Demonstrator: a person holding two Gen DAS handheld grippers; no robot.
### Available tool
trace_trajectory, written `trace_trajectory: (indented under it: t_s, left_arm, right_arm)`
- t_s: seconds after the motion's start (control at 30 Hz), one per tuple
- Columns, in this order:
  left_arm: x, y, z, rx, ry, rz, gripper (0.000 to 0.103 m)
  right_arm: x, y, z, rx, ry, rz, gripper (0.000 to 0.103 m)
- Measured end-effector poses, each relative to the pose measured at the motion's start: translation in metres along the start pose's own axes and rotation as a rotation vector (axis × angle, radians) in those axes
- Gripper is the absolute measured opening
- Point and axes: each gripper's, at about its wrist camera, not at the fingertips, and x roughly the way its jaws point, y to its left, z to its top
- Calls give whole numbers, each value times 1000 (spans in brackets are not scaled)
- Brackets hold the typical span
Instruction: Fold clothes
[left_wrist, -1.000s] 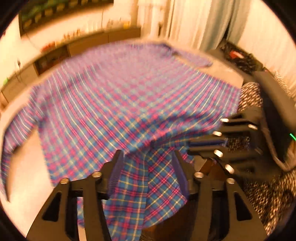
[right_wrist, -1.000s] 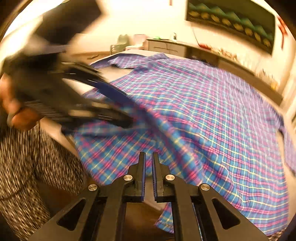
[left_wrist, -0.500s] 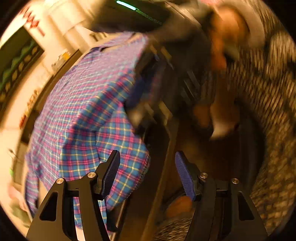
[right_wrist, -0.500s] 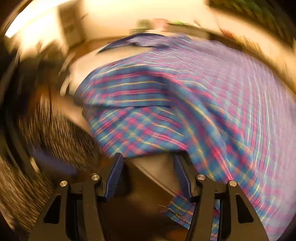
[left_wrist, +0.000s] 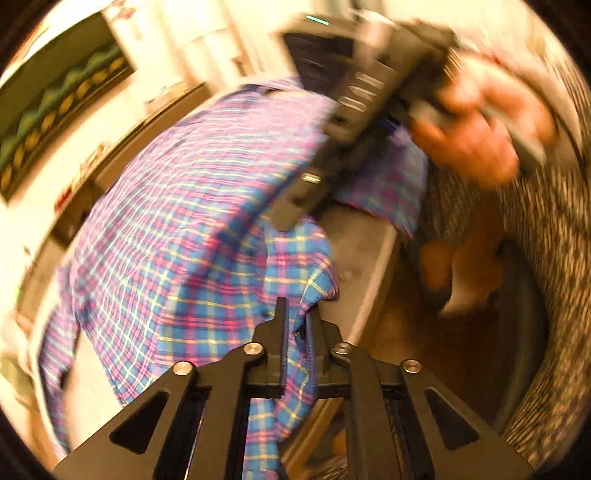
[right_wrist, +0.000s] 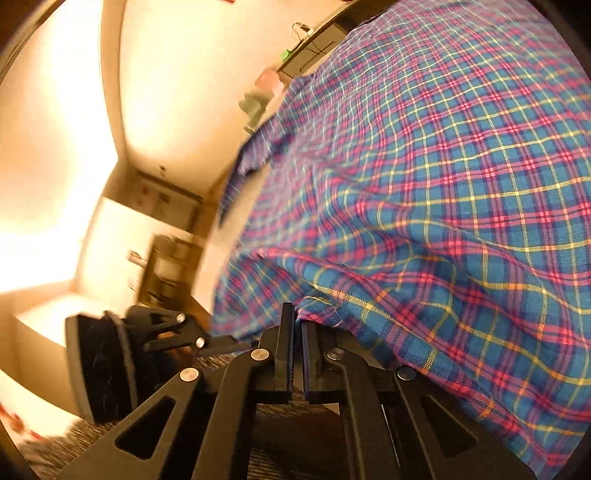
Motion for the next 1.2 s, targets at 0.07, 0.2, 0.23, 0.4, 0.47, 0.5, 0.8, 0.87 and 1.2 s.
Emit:
trace_trajectory:
  t_s: [0.07,0.2,0.23,0.4,0.47,0.5,0.8,0.87,1.2]
  left_arm:
    - [2,22,3,-113,-12,-11,6]
    - [4,70,6,-388,-52,-83,6]
    - [4,80,6,-448,-68,-105,6]
    - [2,108,10,-624,-121,-210,6]
    - [4,109,12,-630,-117,-216,6]
    - [4,109,11,-636,-116,-221,6]
    - [-35,84,7,-465,-78,-217,6]
    - [-55,71,8,-367,-121,-185,10]
    - [-31,43,15,-252,-24,-115,42]
  right_arm:
    - [-1,-4,2,31,-17,29,5]
    - [-7,1,-1,-13,-56,-64,35]
    - [-10,8,-3,-59,-70,-116,41]
    - [3,80,-42,-500,-129,-454,56]
    - [17,101,-54,-668,-166,-624,58]
    - [24,104,-60,-729,-173,-691,59]
    - [-11,91,-58,-640,-121,-700,20]
    - [-51,87,-57,-528,-144,-558,20]
    - [-58,87,-85,-540,-60,-443,52]
